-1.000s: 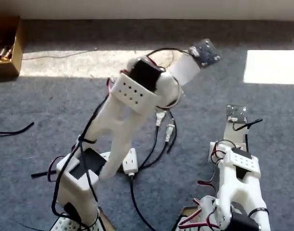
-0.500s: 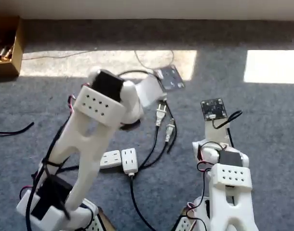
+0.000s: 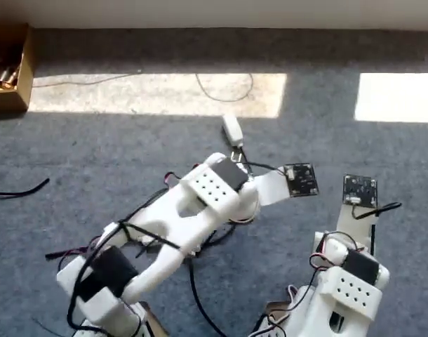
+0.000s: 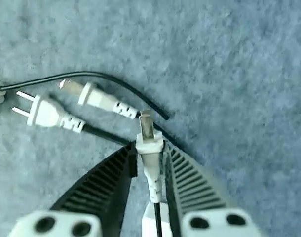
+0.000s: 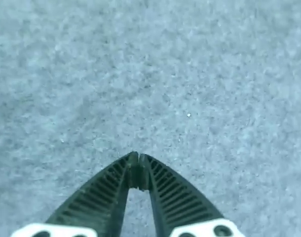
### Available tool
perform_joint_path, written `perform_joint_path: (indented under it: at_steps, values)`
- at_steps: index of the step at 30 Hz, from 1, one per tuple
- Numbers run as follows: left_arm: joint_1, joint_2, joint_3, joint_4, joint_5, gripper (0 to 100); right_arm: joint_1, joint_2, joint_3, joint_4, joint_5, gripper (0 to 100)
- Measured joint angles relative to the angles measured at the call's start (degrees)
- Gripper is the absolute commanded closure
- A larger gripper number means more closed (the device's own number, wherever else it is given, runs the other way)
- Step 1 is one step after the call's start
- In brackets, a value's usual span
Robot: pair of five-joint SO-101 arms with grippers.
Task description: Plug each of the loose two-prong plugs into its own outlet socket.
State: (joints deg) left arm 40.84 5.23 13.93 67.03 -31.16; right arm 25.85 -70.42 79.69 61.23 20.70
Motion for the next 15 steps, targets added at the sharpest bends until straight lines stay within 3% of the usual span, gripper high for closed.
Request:
perform_joint_path:
  at_steps: [4,9,15]
  values:
    - [4.7,10.0,-8.8,1.3,3.1,78,0.1,-2.4,0.7,-0.1,0.1,98.0]
    - [6.2,12.7,-18.7,11.3,4.0,78,0.1,-2.5,0.7,-0.2,0.1,98.0]
    - [-3.7,9.1,-30.4,23.7,3.9,77,0.0,-2.8,0.7,-0.4,0.1,98.0]
